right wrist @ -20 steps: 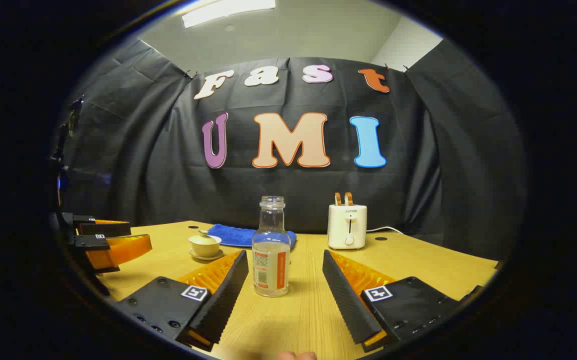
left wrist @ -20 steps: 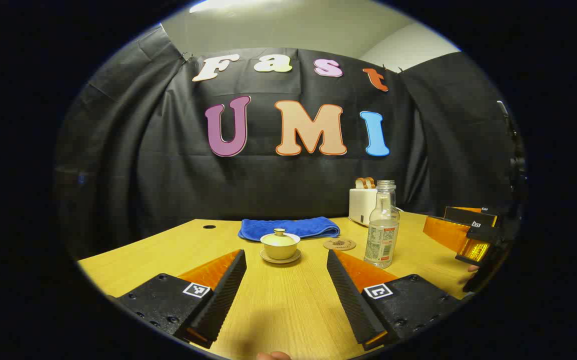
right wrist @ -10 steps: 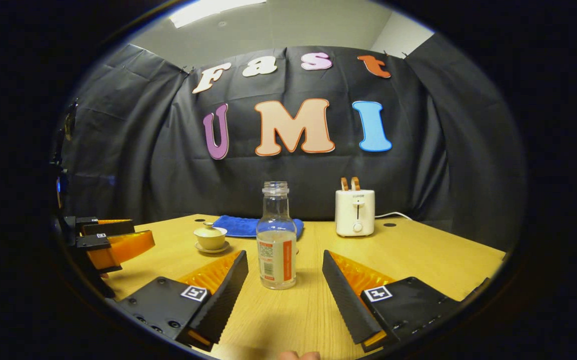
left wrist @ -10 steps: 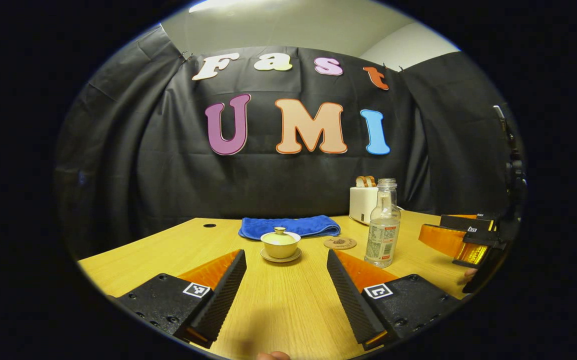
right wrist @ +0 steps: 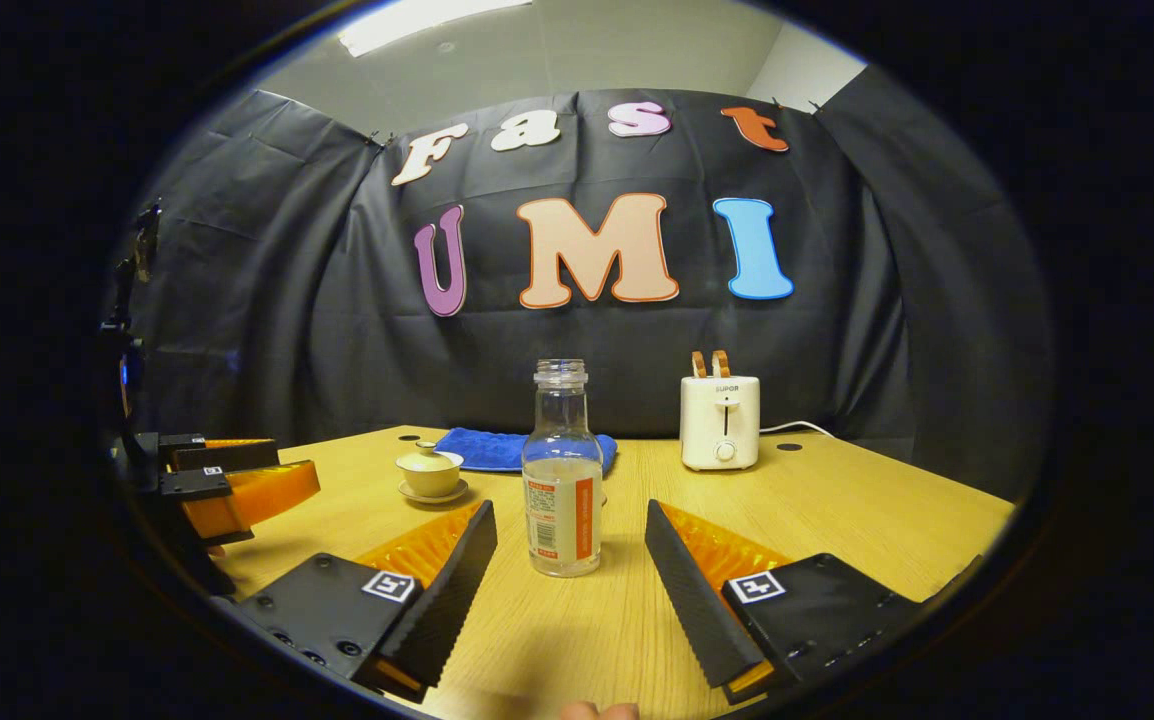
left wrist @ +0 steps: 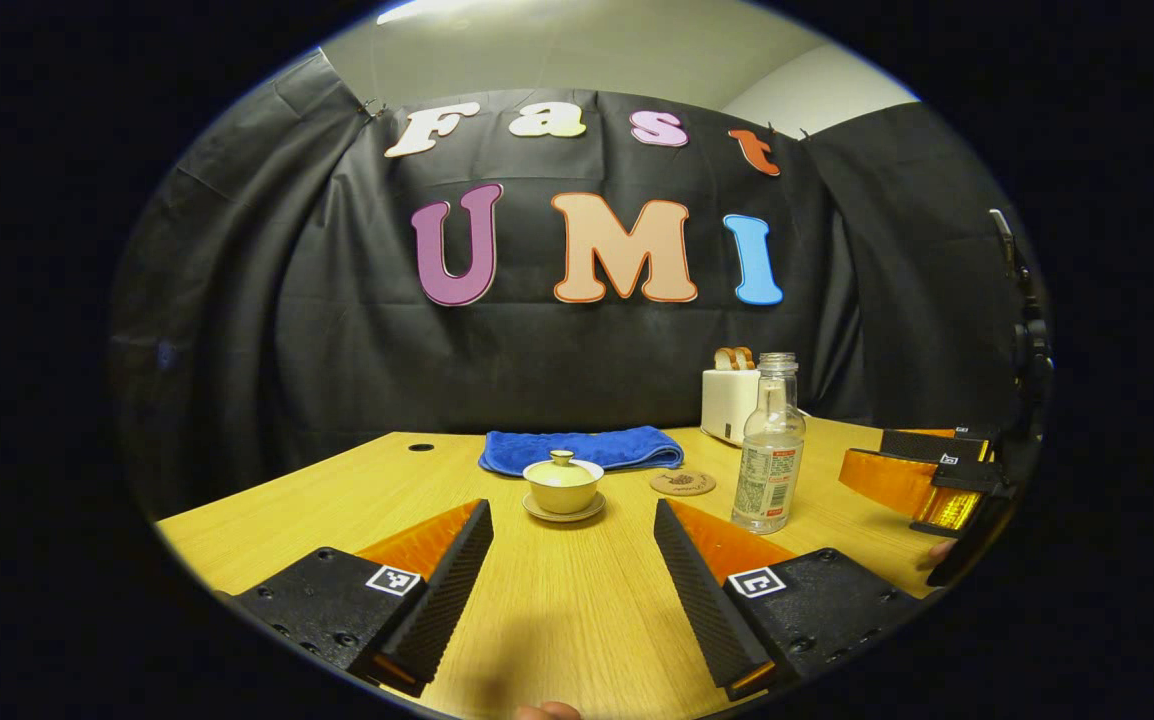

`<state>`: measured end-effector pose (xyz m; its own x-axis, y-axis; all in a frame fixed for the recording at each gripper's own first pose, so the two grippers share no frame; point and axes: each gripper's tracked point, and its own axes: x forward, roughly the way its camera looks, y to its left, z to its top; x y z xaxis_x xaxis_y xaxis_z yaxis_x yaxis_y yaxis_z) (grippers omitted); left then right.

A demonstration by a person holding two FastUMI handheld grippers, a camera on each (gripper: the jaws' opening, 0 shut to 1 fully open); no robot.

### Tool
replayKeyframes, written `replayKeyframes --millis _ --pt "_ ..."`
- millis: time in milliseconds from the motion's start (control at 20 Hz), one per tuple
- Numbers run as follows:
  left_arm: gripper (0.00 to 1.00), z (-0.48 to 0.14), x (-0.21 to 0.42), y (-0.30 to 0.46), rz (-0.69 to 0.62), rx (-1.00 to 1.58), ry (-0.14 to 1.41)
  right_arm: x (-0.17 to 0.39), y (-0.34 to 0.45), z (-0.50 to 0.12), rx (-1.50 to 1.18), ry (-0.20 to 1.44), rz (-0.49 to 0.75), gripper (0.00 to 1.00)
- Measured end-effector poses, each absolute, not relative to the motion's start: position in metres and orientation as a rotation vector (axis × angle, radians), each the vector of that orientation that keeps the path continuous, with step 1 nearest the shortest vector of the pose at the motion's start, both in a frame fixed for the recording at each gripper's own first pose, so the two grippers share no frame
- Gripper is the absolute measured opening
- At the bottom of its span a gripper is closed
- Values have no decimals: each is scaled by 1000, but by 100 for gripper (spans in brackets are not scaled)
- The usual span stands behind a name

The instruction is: Open the teacup lid with one hand, grasp the water bottle and pour water into the teacup with the other hand; after pouring, place the water bottle on the coaster and then close the teacup lid.

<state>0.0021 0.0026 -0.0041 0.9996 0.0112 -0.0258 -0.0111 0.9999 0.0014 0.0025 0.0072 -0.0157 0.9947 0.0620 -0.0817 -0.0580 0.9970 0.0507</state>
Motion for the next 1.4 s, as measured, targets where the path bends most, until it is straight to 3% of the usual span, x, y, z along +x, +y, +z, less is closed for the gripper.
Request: replayKeyframes --millis 100,250,750,1400 --pt "95 -4 3 2 12 2 27 2 7 -15 49 83 61 99" --pt "95 -5 5 1 3 1 34 2 8 -15 49 84 67 94" --pt "95 -7 28 0 7 -1 40 -2 12 -11 47 63 87 96" --pt "95 -18 141 17 62 39 69 10 -17 -16 50 85 60 94"
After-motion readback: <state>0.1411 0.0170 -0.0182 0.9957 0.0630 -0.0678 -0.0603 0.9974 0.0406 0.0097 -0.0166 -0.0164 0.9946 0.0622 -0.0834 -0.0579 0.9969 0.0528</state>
